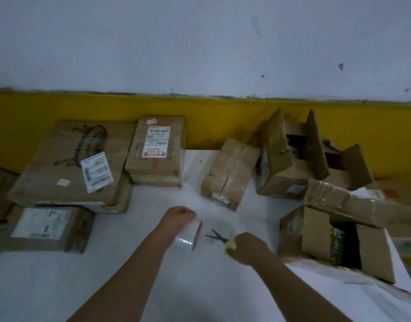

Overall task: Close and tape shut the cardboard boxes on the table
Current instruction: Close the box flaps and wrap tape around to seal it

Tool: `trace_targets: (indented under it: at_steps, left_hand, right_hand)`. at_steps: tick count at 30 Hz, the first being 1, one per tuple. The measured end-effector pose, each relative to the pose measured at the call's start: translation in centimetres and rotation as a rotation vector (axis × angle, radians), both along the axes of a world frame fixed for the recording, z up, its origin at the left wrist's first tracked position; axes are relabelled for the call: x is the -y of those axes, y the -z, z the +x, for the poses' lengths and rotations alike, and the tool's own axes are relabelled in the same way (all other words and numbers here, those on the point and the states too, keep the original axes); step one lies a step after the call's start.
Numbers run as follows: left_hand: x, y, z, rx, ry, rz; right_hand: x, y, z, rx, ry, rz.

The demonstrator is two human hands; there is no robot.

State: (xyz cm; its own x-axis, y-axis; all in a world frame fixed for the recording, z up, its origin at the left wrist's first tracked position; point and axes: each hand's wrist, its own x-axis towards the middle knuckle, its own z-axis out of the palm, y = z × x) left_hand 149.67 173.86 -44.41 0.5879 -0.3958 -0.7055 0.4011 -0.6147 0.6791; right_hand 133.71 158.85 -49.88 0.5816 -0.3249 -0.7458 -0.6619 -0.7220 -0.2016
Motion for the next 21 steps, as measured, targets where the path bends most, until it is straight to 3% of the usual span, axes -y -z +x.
trace_targets:
  at_steps: [3,7,10,21]
  left_hand:
    - [-2.3,-1.9,-2.0,-0.024,-0.098,-0.062]
    - [-5.3,-4.2,-3.4,-0.002,-0.170,-0.084]
    - [-7.8,-5.5,-4.0,0.039,-0.225,-0.093]
    - [-19.2,-8.9,-5.4,0.100,-0.300,-0.236]
  right_hand:
    - [-2.5,1.0,-1.1,-0.022,0.164,0.004]
    - [-3.9,-0.4,-0.1,-0.026,0.050,0.007]
    - [-5.0,-2.2,0.4,0.011,-0.042,-0.151]
    - [-13.3,-5.0,0.1,0.229,0.138,-0.199]
